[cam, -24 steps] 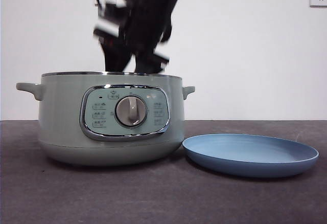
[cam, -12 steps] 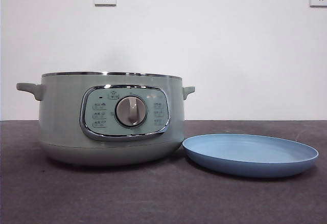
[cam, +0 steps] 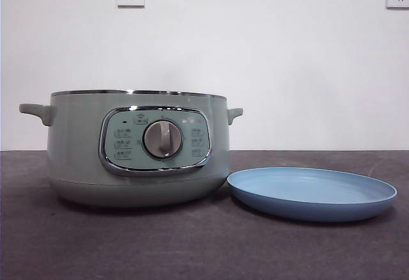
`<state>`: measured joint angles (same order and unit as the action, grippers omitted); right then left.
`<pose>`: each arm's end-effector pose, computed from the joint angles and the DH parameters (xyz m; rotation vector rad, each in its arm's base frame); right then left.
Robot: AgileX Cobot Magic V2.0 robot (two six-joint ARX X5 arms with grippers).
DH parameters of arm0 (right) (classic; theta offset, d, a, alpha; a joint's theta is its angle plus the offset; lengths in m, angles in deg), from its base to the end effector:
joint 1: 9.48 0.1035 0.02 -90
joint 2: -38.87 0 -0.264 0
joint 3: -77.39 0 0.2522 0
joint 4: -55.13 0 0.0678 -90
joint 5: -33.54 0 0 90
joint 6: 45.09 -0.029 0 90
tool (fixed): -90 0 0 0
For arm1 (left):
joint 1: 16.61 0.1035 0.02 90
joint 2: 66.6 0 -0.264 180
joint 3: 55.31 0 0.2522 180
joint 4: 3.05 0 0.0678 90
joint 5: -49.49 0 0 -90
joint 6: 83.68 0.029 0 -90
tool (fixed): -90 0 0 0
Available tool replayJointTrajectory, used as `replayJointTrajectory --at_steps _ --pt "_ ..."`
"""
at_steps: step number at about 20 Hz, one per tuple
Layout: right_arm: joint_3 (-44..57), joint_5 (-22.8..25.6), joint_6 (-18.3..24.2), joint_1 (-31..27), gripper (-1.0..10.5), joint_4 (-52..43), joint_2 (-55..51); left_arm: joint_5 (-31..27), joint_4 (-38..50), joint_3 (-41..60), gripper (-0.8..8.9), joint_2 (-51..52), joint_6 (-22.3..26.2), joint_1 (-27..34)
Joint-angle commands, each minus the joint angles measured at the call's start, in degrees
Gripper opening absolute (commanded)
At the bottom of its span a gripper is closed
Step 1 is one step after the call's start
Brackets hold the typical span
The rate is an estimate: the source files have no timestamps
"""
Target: Take the potato out from the steamer,put the potato on the plate,close the lid
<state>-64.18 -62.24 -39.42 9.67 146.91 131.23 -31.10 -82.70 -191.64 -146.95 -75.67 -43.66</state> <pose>0.2511 0.0903 0.4928 -0.1801 0.7229 0.4516 0.1805 -0.0975 0.5341 0.1976 0.3709 -0.6556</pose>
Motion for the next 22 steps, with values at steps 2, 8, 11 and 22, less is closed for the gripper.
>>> replayJointTrajectory --at_steps 2,8,11,22 --pt "3.7 -0.2 -1.6 -0.8 -0.1 0.8 1.4 0.2 2.7 -0.5 -0.09 -0.5 0.9 0.0" --pt "20.2 -0.3 -1.7 -0.6 -0.1 -1.8 1.4 0.1 2.6 -0.5 -0.08 -0.6 0.9 0.0" --pt "30.5 -0.3 -2.4 -0.3 -0.1 -9.2 1.4 0.2 2.5 -0.5 -0.09 -0.6 0.9 0.0" --pt "62.1 -6.2 -4.7 0.0 -0.1 -37.9 1.5 0.1 2.0 -0.5 -0.08 -0.6 0.9 0.0"
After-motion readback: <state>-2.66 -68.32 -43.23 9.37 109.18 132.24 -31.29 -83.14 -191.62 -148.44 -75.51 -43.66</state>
